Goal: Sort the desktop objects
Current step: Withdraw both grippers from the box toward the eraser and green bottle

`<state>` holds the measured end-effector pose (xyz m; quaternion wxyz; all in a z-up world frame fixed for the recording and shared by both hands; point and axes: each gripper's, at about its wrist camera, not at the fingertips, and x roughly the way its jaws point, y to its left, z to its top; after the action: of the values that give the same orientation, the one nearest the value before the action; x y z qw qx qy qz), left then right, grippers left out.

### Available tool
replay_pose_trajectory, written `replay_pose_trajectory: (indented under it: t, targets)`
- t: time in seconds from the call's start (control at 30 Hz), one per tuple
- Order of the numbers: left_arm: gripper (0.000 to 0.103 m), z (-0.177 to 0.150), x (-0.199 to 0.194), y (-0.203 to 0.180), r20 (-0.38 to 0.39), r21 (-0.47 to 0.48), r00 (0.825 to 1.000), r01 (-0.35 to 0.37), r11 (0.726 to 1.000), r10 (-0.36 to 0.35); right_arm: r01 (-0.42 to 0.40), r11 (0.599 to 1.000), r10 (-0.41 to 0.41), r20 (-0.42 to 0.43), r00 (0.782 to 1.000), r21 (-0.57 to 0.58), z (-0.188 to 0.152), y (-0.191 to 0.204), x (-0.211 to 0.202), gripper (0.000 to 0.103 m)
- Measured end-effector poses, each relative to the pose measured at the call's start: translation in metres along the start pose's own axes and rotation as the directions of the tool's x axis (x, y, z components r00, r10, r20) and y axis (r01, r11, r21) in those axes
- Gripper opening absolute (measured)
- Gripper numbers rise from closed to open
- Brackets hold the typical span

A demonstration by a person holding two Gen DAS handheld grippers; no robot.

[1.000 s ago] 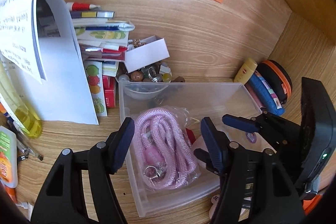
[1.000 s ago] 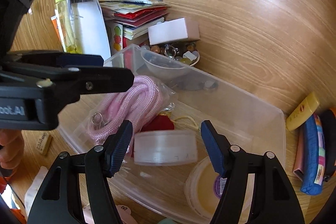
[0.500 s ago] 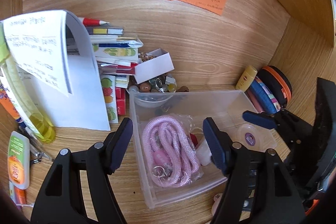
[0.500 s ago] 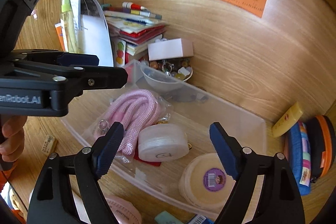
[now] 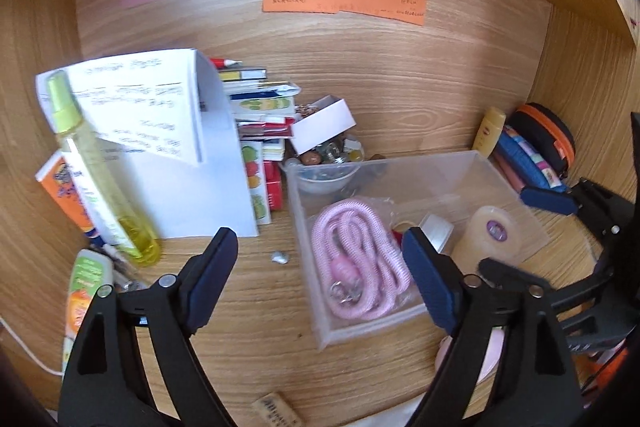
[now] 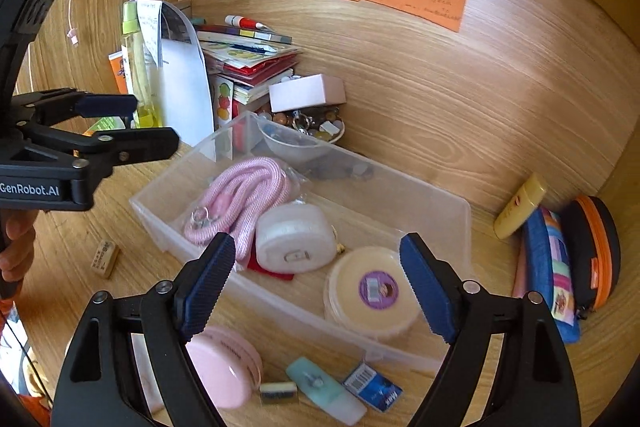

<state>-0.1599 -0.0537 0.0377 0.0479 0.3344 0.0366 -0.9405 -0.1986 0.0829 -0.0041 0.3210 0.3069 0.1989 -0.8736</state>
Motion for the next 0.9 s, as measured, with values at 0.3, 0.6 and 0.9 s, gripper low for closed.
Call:
replay_pose_trajectory:
  t: [0.3, 0.6, 0.9]
  targets:
    - [0.088, -0.017, -0.019, 0.001, -0.005, 0.039, 0.998, -0.069, 0.997, 0.069, 0.014, 1.0, -0.014, 0.018, 1.0, 0.027, -0.019, -0.005, -0.026, 0.083]
    - [0.093, -0.04, -0.039, 0.014, -0.013, 0.036, 0.994, -0.105, 0.994, 0.106, 0.047, 0.997, -0.049, 0.027, 0.998, 0.069, -0.054, -0.009, -0.057, 0.084]
    - [0.093, -0.076, -0.029, 0.039, -0.131, 0.006, 0.985, -0.115, 0.993, 0.115, 0.029, 0.98, -0.029, 0.002, 1.0, 0.197, -0.099, -0.012, -0.068, 0.096]
